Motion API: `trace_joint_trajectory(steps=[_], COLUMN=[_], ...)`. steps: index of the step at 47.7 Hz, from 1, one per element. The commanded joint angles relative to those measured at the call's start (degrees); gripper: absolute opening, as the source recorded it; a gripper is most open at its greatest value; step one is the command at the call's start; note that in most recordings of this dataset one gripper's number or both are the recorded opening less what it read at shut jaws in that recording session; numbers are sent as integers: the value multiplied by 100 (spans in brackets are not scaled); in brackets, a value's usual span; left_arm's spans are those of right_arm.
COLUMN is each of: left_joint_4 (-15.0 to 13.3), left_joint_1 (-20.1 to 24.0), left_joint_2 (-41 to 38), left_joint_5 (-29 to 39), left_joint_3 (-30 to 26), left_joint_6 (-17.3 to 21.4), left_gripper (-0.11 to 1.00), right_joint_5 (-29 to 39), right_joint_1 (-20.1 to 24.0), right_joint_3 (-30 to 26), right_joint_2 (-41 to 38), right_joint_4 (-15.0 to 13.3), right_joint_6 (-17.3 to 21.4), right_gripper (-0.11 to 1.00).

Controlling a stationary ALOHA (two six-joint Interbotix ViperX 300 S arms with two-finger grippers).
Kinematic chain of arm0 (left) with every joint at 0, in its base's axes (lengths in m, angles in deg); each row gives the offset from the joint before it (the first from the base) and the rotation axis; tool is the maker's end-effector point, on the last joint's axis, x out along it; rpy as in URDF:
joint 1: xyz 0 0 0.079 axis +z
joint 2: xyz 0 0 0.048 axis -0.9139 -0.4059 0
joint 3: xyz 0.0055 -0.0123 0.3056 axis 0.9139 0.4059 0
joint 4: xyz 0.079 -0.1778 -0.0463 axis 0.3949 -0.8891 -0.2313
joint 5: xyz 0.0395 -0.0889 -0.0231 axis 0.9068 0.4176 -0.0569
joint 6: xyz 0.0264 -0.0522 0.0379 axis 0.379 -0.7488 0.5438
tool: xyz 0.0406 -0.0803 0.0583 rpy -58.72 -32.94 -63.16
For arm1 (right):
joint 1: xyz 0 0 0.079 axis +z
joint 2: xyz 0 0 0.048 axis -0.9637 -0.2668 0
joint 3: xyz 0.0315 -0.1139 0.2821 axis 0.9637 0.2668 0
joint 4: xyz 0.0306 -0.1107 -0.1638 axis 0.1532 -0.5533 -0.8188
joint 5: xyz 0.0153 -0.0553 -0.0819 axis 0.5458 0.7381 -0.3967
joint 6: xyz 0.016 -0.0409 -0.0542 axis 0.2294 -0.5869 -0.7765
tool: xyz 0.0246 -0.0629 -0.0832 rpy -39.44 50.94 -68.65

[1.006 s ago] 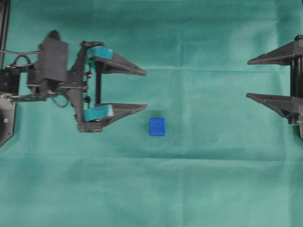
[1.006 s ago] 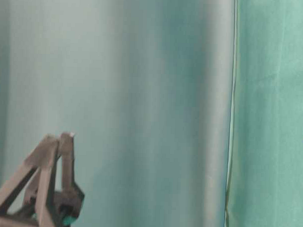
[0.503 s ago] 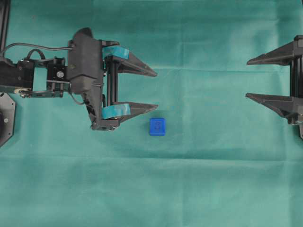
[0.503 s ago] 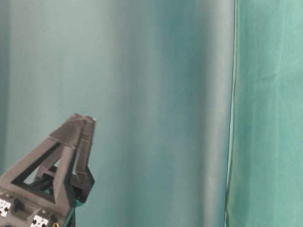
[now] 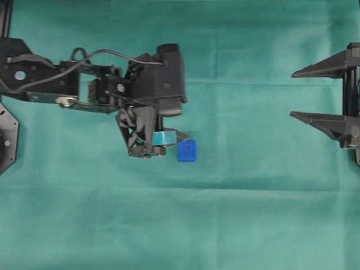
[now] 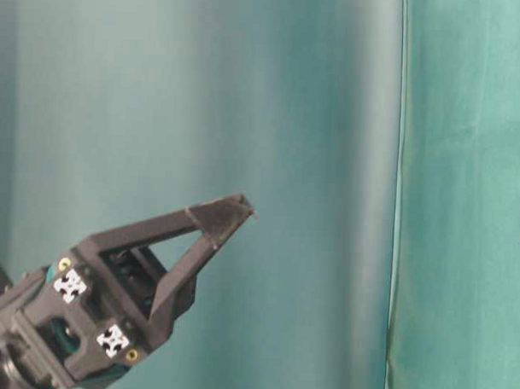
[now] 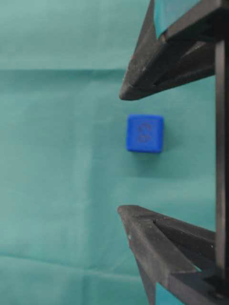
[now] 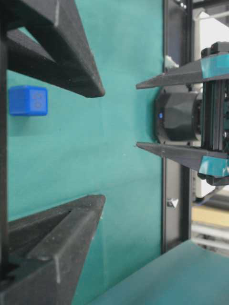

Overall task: Handover the blue block to the right arm after grasping it with the left arm, then place it in the designated position.
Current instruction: 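Move the open left gripper toward the blue cube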

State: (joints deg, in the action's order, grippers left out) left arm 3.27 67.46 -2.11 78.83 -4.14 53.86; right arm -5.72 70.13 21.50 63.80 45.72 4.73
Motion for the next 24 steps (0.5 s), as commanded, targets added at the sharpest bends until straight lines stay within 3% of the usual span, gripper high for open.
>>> trace_joint_trajectory(steps=[1, 24], left_joint_4=[26, 26], left_joint_1=[9, 18], left_joint_2=[-26, -79], left_joint_5=[343, 475], left_joint_3=[-343, -413], left_joint_6=[9, 9], left_gripper=[100, 100], right_joint_5=[-35, -35], right_joint_1=[-18, -18], right_joint_3=[-105, -114], right_joint_2=[-53, -53], right_joint_4=[-9, -9], right_joint_6=[-9, -9], right_gripper=[95, 95])
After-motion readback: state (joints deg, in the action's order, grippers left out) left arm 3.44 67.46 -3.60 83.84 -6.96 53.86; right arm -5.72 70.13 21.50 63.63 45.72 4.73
